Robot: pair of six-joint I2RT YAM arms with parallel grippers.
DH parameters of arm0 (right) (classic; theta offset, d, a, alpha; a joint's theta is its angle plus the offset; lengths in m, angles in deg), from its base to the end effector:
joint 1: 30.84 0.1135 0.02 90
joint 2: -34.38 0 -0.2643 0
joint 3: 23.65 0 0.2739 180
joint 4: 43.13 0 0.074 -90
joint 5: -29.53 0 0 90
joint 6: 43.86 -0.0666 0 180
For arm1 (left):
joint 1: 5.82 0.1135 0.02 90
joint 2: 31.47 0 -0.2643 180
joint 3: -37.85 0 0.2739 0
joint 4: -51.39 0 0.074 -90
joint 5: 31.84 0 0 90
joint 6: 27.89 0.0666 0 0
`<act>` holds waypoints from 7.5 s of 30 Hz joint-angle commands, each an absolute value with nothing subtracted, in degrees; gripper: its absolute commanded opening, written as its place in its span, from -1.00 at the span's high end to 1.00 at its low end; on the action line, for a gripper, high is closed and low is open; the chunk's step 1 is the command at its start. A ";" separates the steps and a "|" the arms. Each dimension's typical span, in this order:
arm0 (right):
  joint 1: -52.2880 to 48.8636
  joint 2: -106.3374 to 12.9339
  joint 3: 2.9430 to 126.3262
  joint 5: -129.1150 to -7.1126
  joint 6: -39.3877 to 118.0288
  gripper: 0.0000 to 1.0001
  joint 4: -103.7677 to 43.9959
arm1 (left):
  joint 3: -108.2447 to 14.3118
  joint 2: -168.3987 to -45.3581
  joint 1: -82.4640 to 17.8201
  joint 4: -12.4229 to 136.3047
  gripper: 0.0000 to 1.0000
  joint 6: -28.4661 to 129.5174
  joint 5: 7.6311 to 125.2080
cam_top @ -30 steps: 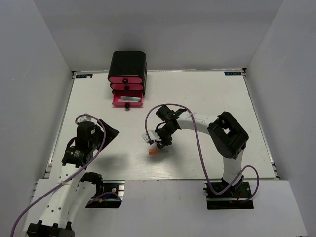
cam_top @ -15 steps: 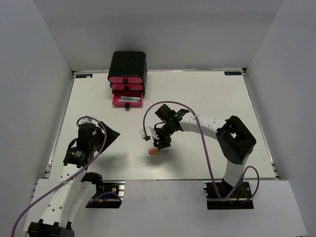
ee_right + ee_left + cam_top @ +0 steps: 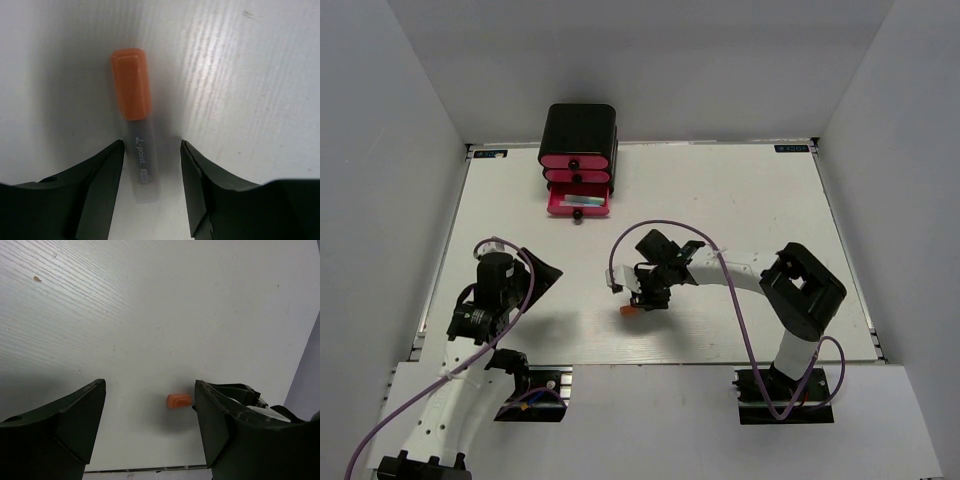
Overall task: Sort the stationery into containers
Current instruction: Pick up the stationery from the center of the board, then place the stationery in the drawer, then close the drawer in the storage box.
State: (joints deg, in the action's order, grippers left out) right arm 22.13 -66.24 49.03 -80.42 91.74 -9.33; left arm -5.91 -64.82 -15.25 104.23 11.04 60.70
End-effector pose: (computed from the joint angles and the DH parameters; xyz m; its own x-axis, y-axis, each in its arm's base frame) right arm 0.2079 0.3133 0.1246 0.2345 -0.8043 -0.5460 -0.9721 -0.1966 -0.1280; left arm 0.1695 -0.0311 0.2135 -0.5707 -0.6930 -0.4405 -0.3946 0.7019 -0.5930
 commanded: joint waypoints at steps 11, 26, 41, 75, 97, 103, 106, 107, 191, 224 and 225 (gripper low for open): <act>23.12 -63.97 42.45 -78.58 95.08 0.03 -15.01 | -4.15 -63.73 -14.88 103.86 -0.63 9.55 62.02; 20.67 -67.40 55.43 -86.76 102.05 0.95 -5.84 | -2.22 -64.87 -15.40 101.05 -0.63 8.40 63.61; 15.57 -83.19 84.95 -74.71 103.62 1.00 -19.67 | 1.21 -63.82 -15.40 98.06 -0.63 6.65 67.47; 15.39 -100.28 97.84 -67.85 99.05 -0.10 -42.33 | 4.01 -66.62 -15.93 91.21 -0.63 3.92 69.58; 6.60 -51.85 49.74 -72.25 81.12 1.00 -39.45 | -10.11 -116.89 -14.88 56.13 0.91 -4.16 67.66; 3.44 -43.76 41.48 -73.22 79.80 1.00 -38.30 | -18.29 -127.35 -14.88 59.39 0.91 -9.33 62.99; 2.04 -42.18 40.59 -73.83 79.01 1.00 -37.86 | -21.46 -131.12 -14.88 60.08 0.91 -11.28 61.59; 1.86 -42.00 40.51 -74.18 78.75 1.00 -37.60 | -22.34 -132.01 -14.88 60.79 0.91 -11.28 60.89; -7.72 -37.34 35.85 -78.05 77.51 1.00 -34.79 | -26.40 -140.81 -14.88 53.16 0.69 -15.93 60.97; -9.22 -36.81 34.09 -78.05 77.95 1.00 -35.40 | -41.15 -150.21 -13.29 55.70 0.00 -21.65 60.00; -9.04 -36.90 34.18 -78.14 77.95 1.00 -35.32 | -41.15 -150.21 -13.29 55.70 0.00 -21.65 60.00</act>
State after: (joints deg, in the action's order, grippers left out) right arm -8.86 -37.30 34.58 -77.18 78.06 -33.64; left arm -40.51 -149.07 -13.42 53.72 -22.05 60.31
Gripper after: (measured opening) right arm 0.012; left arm 0.495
